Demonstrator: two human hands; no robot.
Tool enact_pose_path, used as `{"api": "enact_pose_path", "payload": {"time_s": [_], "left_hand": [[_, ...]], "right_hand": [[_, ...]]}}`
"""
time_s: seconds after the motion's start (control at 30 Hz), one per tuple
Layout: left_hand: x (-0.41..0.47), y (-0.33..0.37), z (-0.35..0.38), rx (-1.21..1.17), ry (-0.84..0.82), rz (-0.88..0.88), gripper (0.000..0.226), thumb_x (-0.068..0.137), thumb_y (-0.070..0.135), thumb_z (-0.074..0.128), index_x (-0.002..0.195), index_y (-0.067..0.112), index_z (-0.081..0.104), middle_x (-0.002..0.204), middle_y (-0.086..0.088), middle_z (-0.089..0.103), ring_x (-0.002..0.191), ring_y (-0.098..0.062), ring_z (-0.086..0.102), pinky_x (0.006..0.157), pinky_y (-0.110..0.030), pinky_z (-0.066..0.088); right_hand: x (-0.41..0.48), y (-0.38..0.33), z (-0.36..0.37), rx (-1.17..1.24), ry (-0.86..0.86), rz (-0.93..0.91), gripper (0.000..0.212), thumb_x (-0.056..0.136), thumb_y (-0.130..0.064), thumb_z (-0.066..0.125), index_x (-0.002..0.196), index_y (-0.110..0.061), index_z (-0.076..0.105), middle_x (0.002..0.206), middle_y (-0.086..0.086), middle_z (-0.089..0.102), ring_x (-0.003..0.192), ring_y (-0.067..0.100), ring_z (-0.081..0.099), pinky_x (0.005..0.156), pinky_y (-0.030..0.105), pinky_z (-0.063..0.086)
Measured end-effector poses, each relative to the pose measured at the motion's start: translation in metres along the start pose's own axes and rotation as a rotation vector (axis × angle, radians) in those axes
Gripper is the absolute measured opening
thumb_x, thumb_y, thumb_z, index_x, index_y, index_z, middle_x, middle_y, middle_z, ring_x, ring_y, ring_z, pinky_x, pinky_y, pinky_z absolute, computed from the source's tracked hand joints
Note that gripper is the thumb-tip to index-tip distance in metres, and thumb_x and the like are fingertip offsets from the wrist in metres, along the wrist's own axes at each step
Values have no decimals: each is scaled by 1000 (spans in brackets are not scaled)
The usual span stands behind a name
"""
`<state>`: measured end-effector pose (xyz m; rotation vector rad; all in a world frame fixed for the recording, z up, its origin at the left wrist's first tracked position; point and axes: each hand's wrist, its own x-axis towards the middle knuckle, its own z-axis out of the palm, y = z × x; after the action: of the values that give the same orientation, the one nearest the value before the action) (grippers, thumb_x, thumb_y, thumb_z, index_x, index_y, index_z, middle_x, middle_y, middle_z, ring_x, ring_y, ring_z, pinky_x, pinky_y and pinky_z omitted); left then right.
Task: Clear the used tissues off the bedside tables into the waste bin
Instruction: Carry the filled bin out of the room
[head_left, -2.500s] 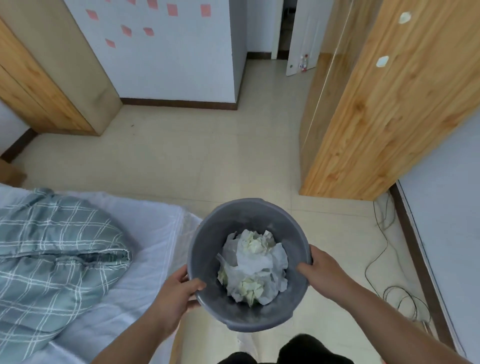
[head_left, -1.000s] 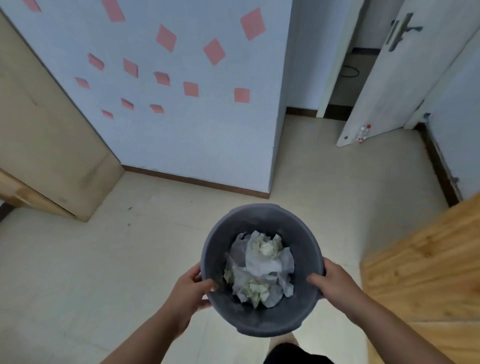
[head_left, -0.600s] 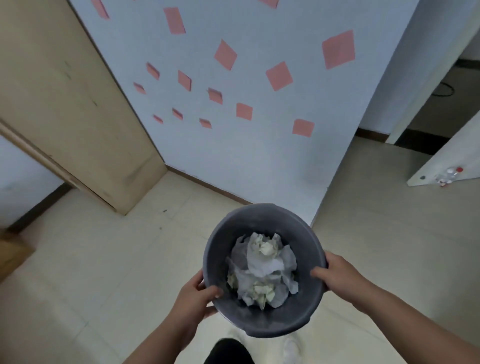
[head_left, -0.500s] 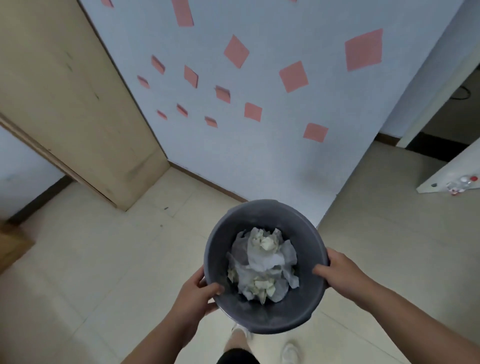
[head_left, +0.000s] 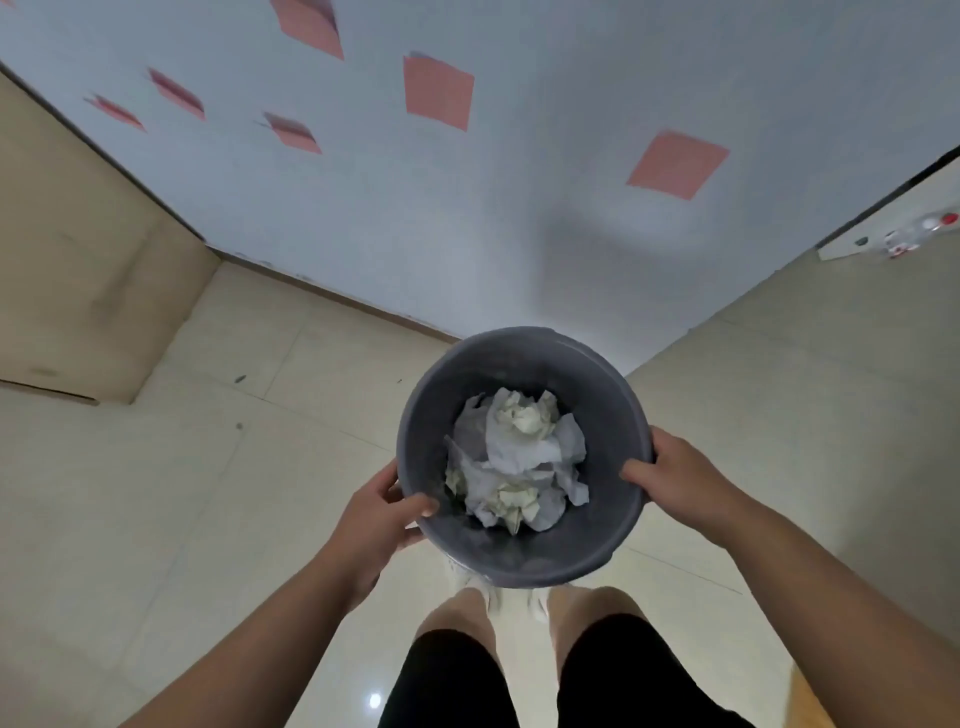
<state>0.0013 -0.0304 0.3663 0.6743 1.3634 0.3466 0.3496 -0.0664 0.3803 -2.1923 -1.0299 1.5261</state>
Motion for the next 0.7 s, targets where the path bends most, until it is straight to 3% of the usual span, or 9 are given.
{"api": "enact_pose_path", "payload": {"time_s": [0.13, 0.27, 0.47, 0.57, 0.7], "left_hand": [[118, -19, -2, 62, 1, 27, 53, 85, 2, 71, 118, 43, 76, 118, 5, 81, 104, -16, 78, 76, -24, 65], [245, -65, -8, 73, 29, 8, 52, 88, -4, 67, 120, 37, 76, 117, 2, 82, 103, -17, 79, 74, -24, 65], [410, -130, -13, 109, 77, -27, 48, 93, -7, 66, 129, 24, 71, 113, -3, 83, 103, -25, 80, 75, -28, 66], [460, -143, -17, 158, 23, -41, 46, 97, -4, 68, 136, 21, 67, 120, -7, 81, 108, -27, 79, 79, -30, 67], [495, -137, -22, 248, -68, -79, 48, 98, 4, 74, 141, 23, 64, 125, -8, 79, 109, -25, 79, 88, -34, 65]], "right_hand": [[112, 37, 21, -20, 8, -18, 30, 92, -15, 62, 99, -44, 60, 101, -12, 73, 77, 2, 72, 52, 16, 54], [232, 90, 58, -70, -38, -55, 26, 92, -20, 61, 103, -44, 57, 101, -6, 73, 84, 17, 73, 68, 34, 62], [388, 155, 102, -97, -25, -101, 31, 91, -25, 60, 95, -54, 52, 94, -14, 69, 74, 8, 69, 49, 16, 53], [434, 180, 115, -98, -36, -116, 28, 96, -25, 62, 103, -49, 51, 100, -16, 68, 82, 11, 70, 52, 18, 57], [467, 199, 119, 5, -56, -62, 29, 100, -24, 64, 127, -33, 58, 106, -11, 73, 82, 11, 76, 58, 23, 61]]}}
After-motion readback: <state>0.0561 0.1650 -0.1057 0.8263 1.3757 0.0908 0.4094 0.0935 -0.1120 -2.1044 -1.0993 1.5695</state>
